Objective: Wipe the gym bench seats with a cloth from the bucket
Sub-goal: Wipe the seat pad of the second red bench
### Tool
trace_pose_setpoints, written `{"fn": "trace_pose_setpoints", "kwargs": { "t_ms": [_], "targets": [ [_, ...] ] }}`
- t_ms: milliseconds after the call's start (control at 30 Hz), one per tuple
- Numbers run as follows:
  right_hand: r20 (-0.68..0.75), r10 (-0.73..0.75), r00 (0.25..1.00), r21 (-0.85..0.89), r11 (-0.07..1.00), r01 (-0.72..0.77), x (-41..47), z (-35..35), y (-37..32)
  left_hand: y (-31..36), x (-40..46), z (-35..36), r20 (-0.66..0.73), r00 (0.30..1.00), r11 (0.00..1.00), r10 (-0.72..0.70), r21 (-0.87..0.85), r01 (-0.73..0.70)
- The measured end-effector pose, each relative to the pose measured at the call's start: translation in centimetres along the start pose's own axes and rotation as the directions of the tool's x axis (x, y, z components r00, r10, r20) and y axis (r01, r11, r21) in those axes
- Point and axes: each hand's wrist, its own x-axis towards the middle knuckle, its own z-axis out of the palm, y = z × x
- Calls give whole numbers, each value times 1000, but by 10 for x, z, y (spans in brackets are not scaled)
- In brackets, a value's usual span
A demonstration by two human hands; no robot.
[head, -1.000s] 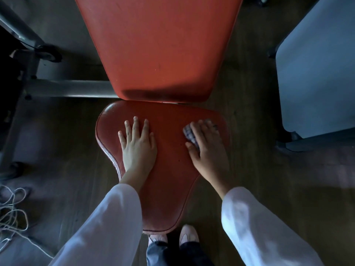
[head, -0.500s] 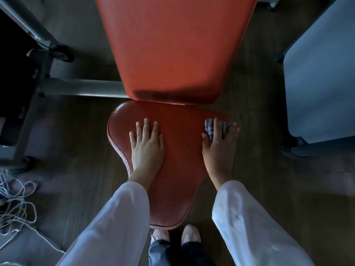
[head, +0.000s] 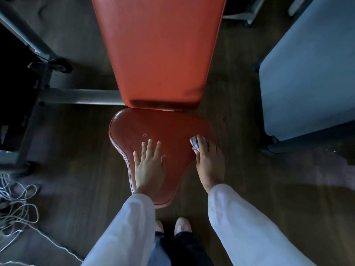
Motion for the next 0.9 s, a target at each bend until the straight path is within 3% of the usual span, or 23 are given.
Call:
{"fn": "trace_pose_setpoints", "kwargs": {
  "t_ms": [300,567,900],
  "targets": [
    [154,122,981,15,992,-126,-36,-92,-32,39,-71,-59,48,999,1000,-12,-13,12],
    [121,-4,993,35,999,0,-63,-155,-67,49,-123,-105,25,996,996,-83,-23,83],
    [50,-128,990,51,991,125,-64,-177,-138,20,-154,-151,-55,981,981,-184,-70,180]
  ]
}}
